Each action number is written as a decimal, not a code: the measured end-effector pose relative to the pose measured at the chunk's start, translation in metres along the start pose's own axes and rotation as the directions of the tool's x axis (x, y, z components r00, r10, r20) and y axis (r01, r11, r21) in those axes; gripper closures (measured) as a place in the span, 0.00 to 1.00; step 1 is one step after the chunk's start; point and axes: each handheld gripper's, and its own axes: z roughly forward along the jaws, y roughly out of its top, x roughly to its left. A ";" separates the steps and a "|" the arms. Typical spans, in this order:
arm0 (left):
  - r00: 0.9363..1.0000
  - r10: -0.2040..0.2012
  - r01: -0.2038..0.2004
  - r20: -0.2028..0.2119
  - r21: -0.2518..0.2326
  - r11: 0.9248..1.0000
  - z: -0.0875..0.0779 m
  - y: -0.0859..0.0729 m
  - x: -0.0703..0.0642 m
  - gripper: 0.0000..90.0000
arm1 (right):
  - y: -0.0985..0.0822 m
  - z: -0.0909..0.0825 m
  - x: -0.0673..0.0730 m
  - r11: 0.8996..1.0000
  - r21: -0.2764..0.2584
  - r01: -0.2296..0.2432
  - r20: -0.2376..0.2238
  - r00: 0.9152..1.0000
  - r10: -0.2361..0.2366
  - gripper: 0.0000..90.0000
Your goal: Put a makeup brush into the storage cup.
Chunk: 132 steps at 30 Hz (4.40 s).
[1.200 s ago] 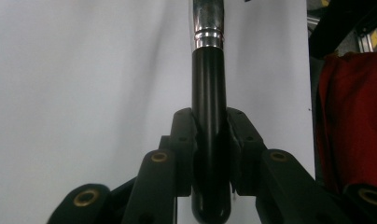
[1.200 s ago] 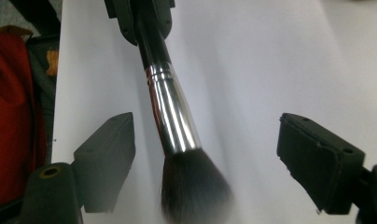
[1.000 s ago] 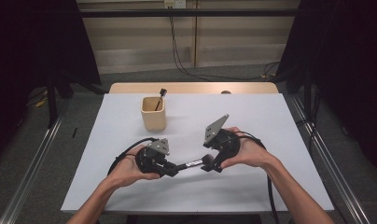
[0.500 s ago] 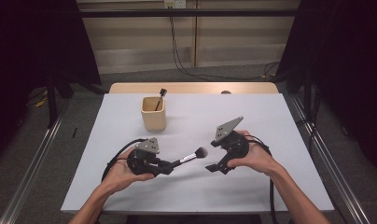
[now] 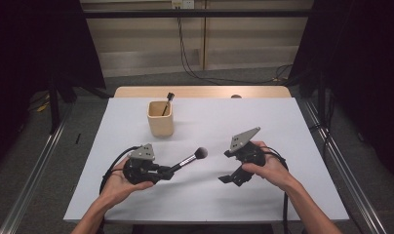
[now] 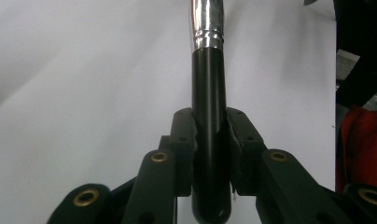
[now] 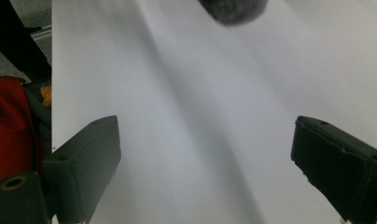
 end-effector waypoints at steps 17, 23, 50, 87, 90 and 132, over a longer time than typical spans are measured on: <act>1.000 -0.027 0.027 -0.003 -0.129 0.991 -0.001 -0.003 -0.005 0.83 | -0.013 -0.001 0.007 0.985 -0.168 -0.033 0.037 0.999 0.040 0.11; 0.999 -0.035 0.036 0.004 -0.178 0.983 0.001 -0.004 -0.005 0.83 | -0.015 0.000 0.010 0.977 -0.206 -0.048 0.018 0.998 0.053 0.09; 0.999 -0.035 0.024 -0.024 -0.340 0.940 0.003 0.005 -0.011 0.83 | -0.017 0.010 0.014 0.891 -0.439 -0.113 -0.007 0.993 0.122 0.07; 1.000 0.017 -0.016 -0.001 -0.358 0.934 0.033 0.025 -0.023 0.83 | 0.000 0.012 0.009 0.763 -0.613 -0.203 -0.125 0.979 0.160 0.43; 1.000 0.023 -0.023 -0.002 -0.353 0.935 0.034 0.024 -0.024 0.83 | -0.001 0.013 0.008 0.758 -0.616 -0.212 -0.132 0.977 0.166 0.47; 0.998 0.060 -0.065 -0.027 -0.348 0.935 0.042 0.024 -0.026 0.67 | -0.004 0.012 0.001 0.699 -0.635 -0.330 -0.272 0.942 0.198 0.79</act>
